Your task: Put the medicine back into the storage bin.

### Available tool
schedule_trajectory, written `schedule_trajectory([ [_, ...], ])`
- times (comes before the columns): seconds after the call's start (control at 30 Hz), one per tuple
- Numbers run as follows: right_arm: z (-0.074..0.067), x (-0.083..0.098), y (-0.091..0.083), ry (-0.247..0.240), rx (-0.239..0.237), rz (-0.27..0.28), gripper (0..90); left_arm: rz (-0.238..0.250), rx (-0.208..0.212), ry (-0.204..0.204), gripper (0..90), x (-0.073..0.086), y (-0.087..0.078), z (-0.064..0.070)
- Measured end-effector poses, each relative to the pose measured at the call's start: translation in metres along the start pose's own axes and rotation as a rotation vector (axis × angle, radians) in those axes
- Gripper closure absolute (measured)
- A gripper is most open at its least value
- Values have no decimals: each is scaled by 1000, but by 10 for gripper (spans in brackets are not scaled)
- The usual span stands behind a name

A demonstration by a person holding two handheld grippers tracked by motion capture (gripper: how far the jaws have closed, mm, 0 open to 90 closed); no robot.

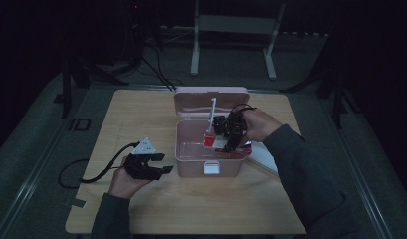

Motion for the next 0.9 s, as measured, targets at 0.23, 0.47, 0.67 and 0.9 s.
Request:
schedule_trajectory([
  [0.23, -1, -13, 9, -43, -21, -11, 514, 2, -3, -1, 412, 0, -1, -1],
  [0.47, -7, -16, 17, -72, -40, -18, 514, 2, -2, 0, 412, 0, 0, 0],
  [0.67, -9, -17, 21, -77, -55, -30, 513, 2, -4, 0, 412, 0, -1, 0],
  [0.9, -12, -19, 25, -87, -70, -34, 512, 3, -5, -1, 412, 0, -1, -1],
])
Point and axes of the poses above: each handheld gripper's, and its own axes: y roughly forward along the jaws, x roughly out of its underside, z roughly to its right, the point moved 10 cm from there along y, roughly forward along the jaws, and after that the axes turned 5 degrees about -y, right-handed, at the moved point
